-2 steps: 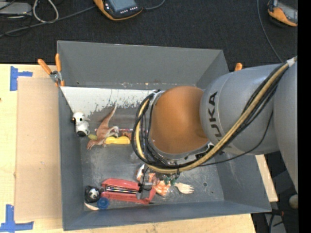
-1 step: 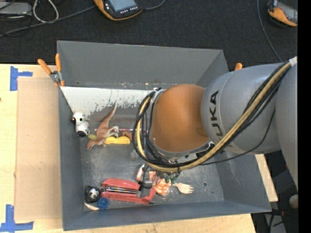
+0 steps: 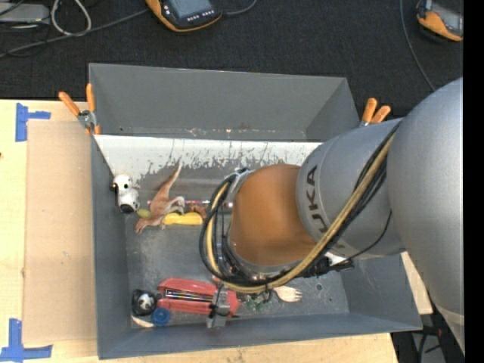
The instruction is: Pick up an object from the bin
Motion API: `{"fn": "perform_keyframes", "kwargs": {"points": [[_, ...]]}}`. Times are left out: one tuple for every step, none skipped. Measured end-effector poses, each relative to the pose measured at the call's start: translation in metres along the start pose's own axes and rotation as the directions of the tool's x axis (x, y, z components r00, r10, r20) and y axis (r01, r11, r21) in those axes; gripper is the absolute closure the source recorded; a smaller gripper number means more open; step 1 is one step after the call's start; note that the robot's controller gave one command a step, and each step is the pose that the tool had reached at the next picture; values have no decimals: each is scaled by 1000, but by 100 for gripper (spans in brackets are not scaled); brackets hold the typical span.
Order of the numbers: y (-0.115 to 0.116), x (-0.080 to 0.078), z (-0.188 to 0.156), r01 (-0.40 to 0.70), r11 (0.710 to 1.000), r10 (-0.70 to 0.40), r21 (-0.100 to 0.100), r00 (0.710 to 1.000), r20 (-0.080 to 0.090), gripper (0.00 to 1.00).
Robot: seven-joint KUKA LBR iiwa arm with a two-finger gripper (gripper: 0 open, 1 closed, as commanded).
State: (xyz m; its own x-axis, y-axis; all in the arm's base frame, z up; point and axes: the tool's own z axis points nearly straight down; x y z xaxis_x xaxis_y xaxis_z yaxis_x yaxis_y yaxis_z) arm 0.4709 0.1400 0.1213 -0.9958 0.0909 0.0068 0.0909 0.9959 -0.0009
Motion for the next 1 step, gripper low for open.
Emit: {"fn": "perform_keyframes", "kwargs": {"points": [[3, 2, 12, 15, 1000, -15, 0, 1000, 3, 0]]}}
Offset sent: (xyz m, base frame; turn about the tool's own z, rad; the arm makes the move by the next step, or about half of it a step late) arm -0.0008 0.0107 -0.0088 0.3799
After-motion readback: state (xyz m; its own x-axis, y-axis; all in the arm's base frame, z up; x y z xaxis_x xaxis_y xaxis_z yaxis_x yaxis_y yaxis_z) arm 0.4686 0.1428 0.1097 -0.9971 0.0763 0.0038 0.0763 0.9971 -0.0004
